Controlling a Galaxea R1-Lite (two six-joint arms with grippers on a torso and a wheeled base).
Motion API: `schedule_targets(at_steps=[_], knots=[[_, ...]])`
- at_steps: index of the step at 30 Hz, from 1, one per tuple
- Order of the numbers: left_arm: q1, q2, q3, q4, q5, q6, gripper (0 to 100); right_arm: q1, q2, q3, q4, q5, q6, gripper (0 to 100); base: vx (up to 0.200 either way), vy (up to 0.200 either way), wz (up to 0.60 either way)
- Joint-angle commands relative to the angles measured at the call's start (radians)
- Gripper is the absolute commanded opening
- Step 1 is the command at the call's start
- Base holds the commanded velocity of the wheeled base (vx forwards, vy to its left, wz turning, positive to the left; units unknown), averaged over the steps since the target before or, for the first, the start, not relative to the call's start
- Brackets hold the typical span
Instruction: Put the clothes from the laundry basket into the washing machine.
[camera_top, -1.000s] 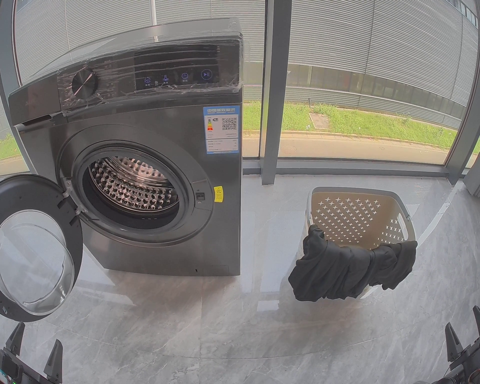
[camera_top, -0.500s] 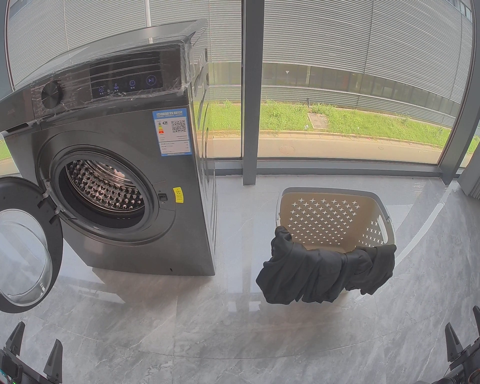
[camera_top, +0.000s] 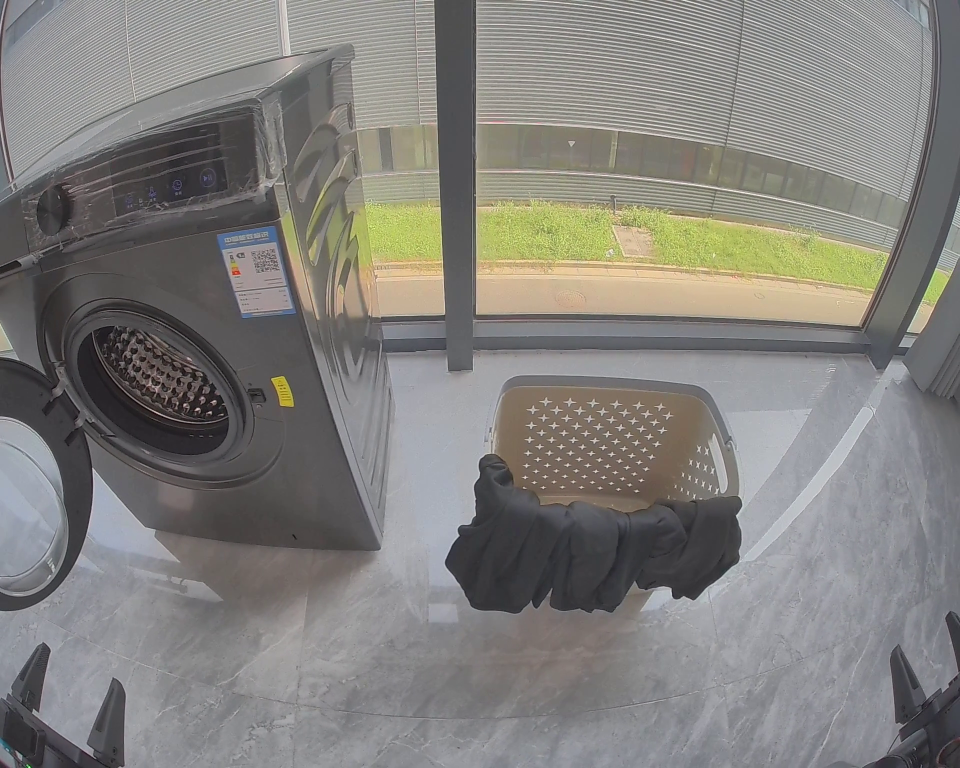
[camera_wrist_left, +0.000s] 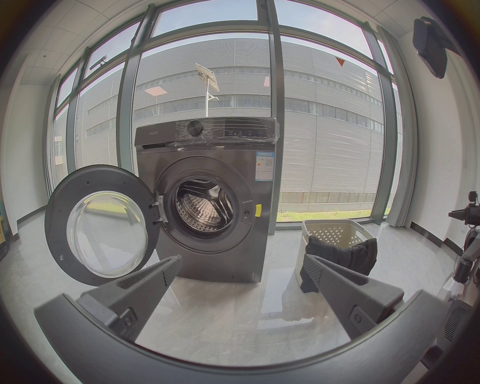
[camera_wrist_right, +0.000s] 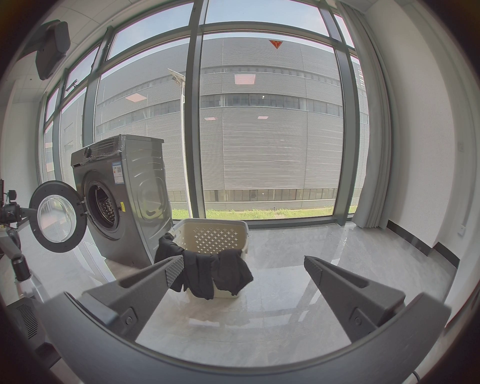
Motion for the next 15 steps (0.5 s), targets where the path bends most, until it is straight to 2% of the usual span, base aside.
schedule_targets(at_steps=[1, 3, 15], knots=[[0.0, -0.018, 0.016, 0.0, 0.0, 0.0, 100, 0.0, -0.015, 0.016, 0.0, 0.002, 0.0, 100, 0.0, -0.2, 0.0], [0.0, -0.018, 0.016, 0.0, 0.0, 0.0, 100, 0.0, -0.015, 0.016, 0.0, 0.0, 0.0, 100, 0.0, -0.2, 0.0], [0.0, -0.018, 0.016, 0.0, 0.0, 0.0, 100, 0.0, -0.015, 0.016, 0.0, 0.0, 0.0, 100, 0.0, 0.0, 0.0]])
